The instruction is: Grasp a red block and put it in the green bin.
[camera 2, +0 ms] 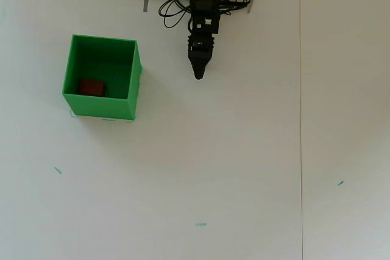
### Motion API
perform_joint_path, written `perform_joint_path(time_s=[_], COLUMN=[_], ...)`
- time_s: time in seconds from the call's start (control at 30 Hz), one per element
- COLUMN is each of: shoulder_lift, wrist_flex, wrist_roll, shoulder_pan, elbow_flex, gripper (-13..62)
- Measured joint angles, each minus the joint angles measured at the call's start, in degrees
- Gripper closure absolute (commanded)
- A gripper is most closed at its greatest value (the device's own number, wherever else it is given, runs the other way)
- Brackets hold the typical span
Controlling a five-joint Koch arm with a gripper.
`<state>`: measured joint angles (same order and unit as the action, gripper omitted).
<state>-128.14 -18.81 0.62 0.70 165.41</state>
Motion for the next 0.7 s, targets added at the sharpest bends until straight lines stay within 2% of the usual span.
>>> perform_joint_path(time_s=[0.1,0.17,0.7], shoulder_lift=[0.0,0.0,0.0], wrist_flex=[16.08,19.95,20.21], wrist_roll=[0.18,0.26,0.26], shoulder_pan=[0.0,-0.09,-0.62], elbow_flex=[7.56,9.4,11.16], gripper=[12.5,12.5,12.4])
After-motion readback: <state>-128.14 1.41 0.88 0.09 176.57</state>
